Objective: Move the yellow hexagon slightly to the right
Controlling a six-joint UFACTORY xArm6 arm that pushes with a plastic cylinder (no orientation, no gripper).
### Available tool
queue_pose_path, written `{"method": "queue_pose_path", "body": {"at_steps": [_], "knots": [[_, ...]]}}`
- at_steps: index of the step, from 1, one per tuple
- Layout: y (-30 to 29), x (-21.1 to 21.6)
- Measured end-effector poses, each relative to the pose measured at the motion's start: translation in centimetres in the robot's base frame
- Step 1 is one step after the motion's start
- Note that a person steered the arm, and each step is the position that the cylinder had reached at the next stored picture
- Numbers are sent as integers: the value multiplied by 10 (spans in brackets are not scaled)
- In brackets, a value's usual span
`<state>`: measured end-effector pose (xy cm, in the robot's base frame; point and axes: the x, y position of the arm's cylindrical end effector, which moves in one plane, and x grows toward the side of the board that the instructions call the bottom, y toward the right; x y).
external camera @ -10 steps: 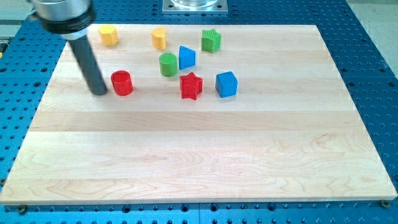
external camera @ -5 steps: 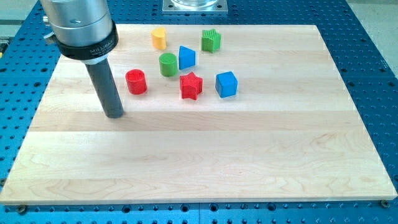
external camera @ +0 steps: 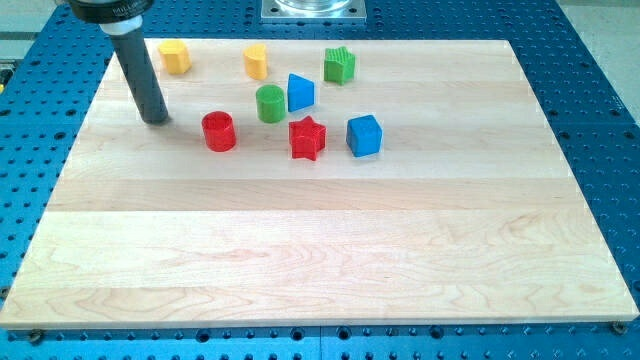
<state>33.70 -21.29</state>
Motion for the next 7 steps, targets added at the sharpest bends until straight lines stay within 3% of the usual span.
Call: {"method": "queue_pose_path", "body": {"at_steps": [2,4,6,7], "knots": [[-59,-50],[-49,-110],[27,-101],[9,-78]]}}
